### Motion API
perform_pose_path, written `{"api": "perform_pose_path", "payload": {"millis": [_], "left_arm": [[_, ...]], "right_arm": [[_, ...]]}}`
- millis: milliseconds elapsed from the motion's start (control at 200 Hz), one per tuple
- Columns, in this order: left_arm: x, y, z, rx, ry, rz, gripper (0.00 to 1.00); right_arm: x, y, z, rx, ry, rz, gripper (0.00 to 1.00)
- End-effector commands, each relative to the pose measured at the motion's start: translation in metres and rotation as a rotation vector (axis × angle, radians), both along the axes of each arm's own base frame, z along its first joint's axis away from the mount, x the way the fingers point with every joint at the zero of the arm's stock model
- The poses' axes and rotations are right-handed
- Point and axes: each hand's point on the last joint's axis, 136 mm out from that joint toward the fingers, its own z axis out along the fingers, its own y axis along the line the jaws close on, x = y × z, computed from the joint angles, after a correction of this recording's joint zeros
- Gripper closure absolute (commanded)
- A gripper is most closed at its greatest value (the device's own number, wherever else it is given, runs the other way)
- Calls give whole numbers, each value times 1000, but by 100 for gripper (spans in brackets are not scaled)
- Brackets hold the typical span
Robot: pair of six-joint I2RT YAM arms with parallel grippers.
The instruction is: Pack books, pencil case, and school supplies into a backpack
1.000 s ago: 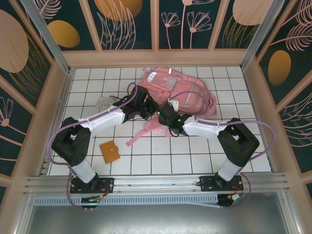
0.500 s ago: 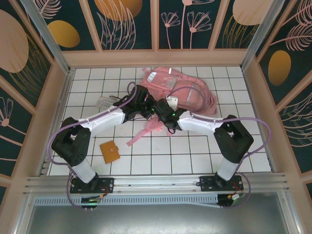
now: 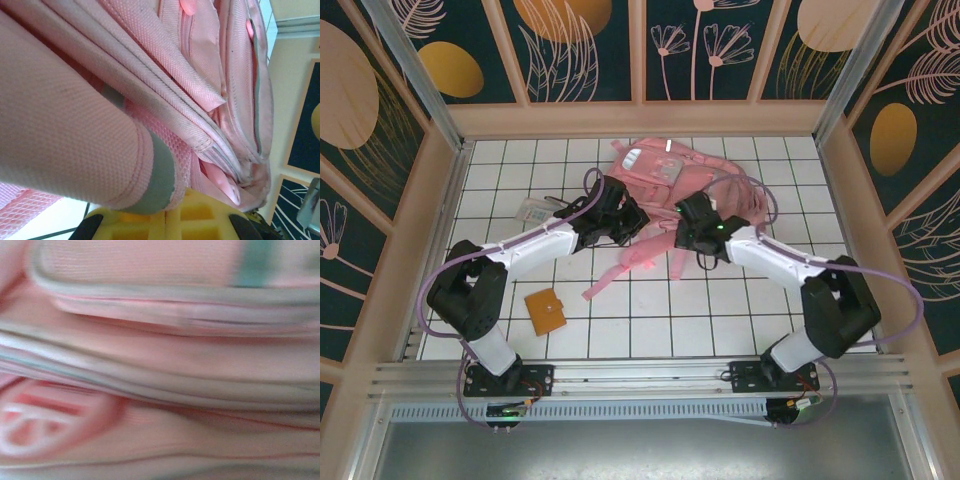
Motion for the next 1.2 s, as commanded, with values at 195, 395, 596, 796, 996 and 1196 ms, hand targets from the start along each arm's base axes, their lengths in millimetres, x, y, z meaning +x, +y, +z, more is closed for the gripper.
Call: {"api": "perform_pose_path", "payload": {"millis": [195,395,596,796,996,1196], "left_arm": [[14,18,-12,99,2,10,100],[26,16,-14,113,-33,-45,100],[73,17,-30,280,-110,-244,100],[159,27,-27,442,-193,-235,84],[174,43,-7,444,-135,-201,54],[87,78,-22,370,-22,-114,47]], "right_arm": [[-26,-50,4,46,18,124,100],[-38,-75,-5,96,78,102,100],[-55,-51,-1,265,138,233,100],[-77,25,10,371,166,517,100],[-61,79,-3,367,186,548,100],[-56,113,-10,384,182,594,100]]}}
